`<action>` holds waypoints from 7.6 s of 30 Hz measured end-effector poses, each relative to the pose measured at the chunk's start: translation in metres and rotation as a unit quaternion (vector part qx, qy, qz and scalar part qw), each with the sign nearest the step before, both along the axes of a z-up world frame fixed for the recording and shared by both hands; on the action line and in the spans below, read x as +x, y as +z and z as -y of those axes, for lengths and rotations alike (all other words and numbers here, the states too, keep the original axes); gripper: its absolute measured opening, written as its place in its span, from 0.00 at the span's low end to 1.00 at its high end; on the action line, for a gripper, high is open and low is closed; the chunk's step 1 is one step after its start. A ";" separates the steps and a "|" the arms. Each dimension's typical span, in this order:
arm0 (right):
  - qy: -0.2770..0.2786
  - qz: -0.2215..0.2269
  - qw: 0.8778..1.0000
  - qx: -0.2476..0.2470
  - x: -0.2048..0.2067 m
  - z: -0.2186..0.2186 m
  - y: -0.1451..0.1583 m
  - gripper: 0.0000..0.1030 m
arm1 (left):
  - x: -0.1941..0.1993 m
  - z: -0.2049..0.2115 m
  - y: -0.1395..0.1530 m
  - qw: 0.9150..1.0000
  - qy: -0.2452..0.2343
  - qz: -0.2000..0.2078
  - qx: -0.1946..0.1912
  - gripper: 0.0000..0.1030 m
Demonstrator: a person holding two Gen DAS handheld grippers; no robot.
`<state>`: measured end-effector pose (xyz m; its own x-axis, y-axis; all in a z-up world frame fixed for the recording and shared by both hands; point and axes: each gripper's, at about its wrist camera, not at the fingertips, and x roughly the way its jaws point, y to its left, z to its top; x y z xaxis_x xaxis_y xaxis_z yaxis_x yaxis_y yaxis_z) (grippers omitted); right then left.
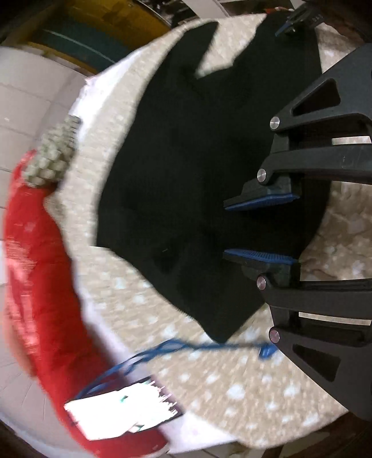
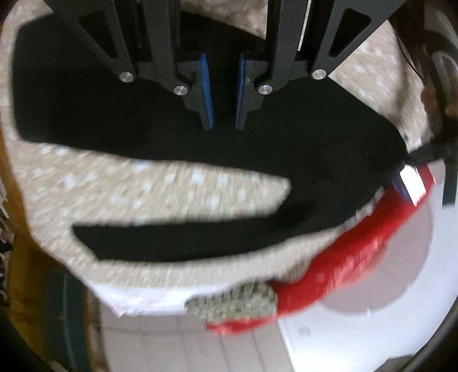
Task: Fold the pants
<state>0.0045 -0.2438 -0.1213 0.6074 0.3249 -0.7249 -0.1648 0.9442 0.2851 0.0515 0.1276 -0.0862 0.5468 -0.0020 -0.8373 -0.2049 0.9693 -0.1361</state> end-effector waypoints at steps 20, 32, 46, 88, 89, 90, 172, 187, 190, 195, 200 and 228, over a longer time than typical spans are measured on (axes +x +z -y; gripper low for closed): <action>0.267 0.069 0.947 -0.167 0.255 -0.104 0.032 0.48 | 0.111 -0.033 -0.003 0.999 0.026 -0.023 0.030 0.40; 0.245 0.125 0.955 -0.113 0.183 -0.086 0.070 0.04 | 0.080 -0.053 0.017 0.998 0.064 0.020 0.016 0.56; 0.261 0.079 0.960 -0.057 -0.028 -0.107 0.018 0.05 | -0.012 -0.065 0.073 0.992 0.074 0.101 -0.002 0.56; 0.163 0.116 0.979 0.034 0.057 -0.157 0.074 0.21 | -0.017 -0.091 0.029 0.992 0.112 0.051 0.018 0.56; 0.197 0.120 0.973 0.033 0.048 -0.171 0.075 0.22 | -0.018 -0.094 0.030 0.992 0.116 0.052 0.016 0.56; 0.233 0.128 0.964 0.024 0.039 -0.190 0.074 0.22 | -0.019 -0.096 0.030 0.992 0.118 0.052 0.014 0.56; -0.071 0.057 0.989 -0.113 0.079 -0.043 0.051 0.36 | -0.016 0.014 0.024 0.998 -0.011 0.068 -0.010 0.64; -0.098 -0.009 0.994 -0.037 0.140 -0.023 0.022 0.04 | 0.000 0.068 0.002 0.997 -0.055 0.028 0.035 0.64; -0.099 0.047 0.994 0.028 0.082 0.018 0.058 0.04 | 0.000 0.065 0.002 0.998 -0.053 0.028 0.030 0.64; -0.141 0.076 0.983 0.084 -0.031 0.079 0.075 0.04 | -0.006 0.062 0.004 0.998 -0.048 0.025 0.024 0.64; -0.169 -0.002 0.979 0.113 -0.062 0.106 0.013 0.04 | -0.006 0.070 0.007 0.998 -0.053 0.020 0.029 0.64; -0.130 0.051 0.984 0.107 -0.099 0.095 0.050 0.16 | -0.024 0.053 0.017 0.999 -0.035 0.030 0.028 0.64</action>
